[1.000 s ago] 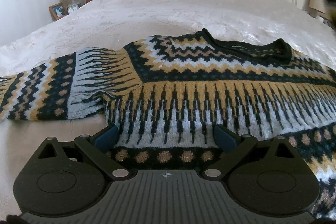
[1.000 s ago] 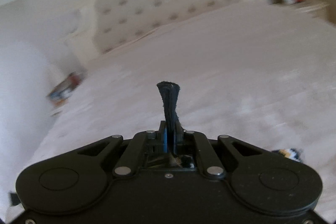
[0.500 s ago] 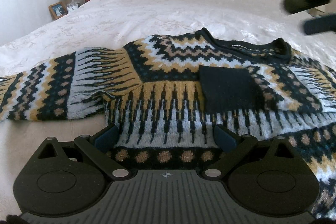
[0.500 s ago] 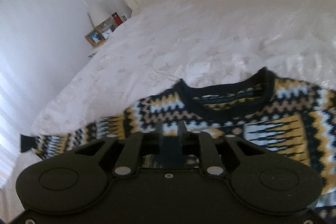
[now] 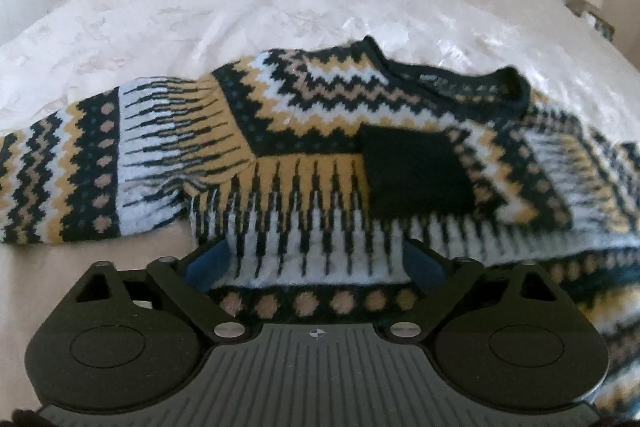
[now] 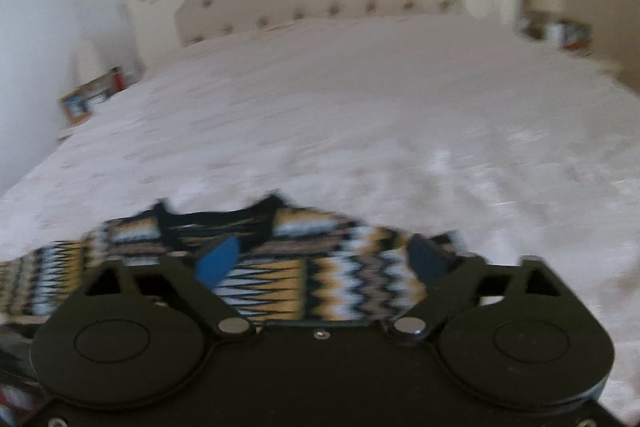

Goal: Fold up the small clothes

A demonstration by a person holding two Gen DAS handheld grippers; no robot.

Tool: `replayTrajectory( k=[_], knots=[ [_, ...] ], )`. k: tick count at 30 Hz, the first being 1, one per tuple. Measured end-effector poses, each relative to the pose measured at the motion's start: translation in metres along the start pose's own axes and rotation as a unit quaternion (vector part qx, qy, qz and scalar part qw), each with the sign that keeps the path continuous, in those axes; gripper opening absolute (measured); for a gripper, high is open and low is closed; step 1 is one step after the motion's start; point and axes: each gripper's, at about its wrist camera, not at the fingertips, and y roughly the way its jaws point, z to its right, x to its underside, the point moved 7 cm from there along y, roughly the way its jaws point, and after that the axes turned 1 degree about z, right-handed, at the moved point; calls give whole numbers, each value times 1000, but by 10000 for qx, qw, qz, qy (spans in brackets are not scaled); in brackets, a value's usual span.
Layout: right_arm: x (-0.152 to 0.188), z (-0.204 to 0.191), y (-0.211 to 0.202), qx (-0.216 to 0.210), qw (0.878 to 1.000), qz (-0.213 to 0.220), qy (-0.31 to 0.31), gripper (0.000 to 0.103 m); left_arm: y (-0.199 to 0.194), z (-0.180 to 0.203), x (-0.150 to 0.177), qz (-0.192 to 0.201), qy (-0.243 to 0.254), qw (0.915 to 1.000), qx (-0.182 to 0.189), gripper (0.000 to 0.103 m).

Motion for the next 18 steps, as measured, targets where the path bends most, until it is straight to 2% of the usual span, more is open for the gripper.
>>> replayTrajectory(
  k=[3, 7, 8, 10, 12, 15, 18],
  knots=[
    [4, 15, -2, 281, 9991, 237, -220, 102, -10, 5, -13, 88, -55, 9998, 146, 93],
    [15, 26, 8, 274, 9987, 291, -328, 102, -13, 19, -33, 143, 19, 9994, 321, 92],
    [18, 29, 9, 286, 9986, 335, -287, 102, -11, 23, -37, 108, 32, 9992, 384, 90],
    [24, 36, 11, 325, 9984, 434, -135, 102, -4, 30, -42, -12, 73, 9987, 509, 74],
    [34, 42, 15, 294, 9984, 484, 7, 102, 4, 38, -44, -179, 79, 9979, 623, 70],
    [49, 59, 24, 332, 9989, 276, 195, 102, 19, 46, -47, -356, 103, 9973, 640, 68],
    [49, 76, 31, 285, 9985, 83, 469, 102, 32, 51, -48, -510, 120, 9967, 622, 66]
  ],
)
